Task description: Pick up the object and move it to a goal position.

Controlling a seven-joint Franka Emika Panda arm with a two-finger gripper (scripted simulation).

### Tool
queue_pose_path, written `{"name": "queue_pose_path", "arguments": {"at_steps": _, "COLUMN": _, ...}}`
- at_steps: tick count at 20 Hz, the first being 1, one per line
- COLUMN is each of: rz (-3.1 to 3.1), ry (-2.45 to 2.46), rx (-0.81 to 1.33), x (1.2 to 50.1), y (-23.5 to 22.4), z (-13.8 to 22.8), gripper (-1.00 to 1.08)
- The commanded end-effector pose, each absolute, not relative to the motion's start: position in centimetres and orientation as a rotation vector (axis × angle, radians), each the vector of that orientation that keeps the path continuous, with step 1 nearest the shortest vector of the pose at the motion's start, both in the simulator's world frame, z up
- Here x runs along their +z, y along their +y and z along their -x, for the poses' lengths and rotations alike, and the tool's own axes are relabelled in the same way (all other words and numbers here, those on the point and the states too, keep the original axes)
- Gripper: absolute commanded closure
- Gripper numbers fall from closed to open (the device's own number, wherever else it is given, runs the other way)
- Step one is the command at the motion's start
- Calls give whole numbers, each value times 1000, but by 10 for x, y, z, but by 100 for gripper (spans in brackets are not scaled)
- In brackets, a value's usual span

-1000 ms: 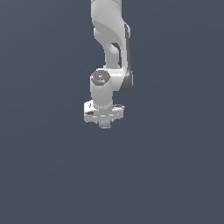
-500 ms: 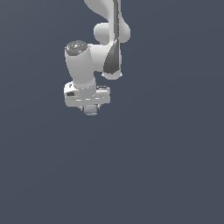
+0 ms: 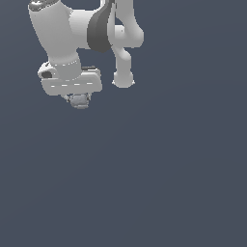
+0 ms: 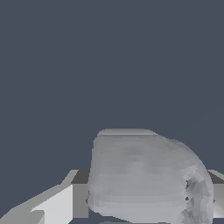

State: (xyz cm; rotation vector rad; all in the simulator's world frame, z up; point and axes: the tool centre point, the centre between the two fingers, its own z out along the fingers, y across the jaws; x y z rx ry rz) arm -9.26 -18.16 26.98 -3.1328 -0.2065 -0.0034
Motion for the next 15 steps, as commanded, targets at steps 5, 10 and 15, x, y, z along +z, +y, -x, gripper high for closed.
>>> {"name": "queue_pose_path", "arguments": {"at_steps": 5, "rz": 3133, "ry": -208, "rx": -1, "x": 316, "y": -217, "z": 103, "gripper": 108}}
{"name": "queue_pose_path", "arguments": {"at_steps": 10, "rz": 3134, "ry": -208, "rx": 0, "x": 335, "y": -232, "z": 107, "gripper": 108}}
{"name": "queue_pose_path", "arguments": {"at_steps": 15, "rz": 3135, "ry": -209, "rx": 0, "x": 341, "y": -237, "z": 107, "gripper": 108}}
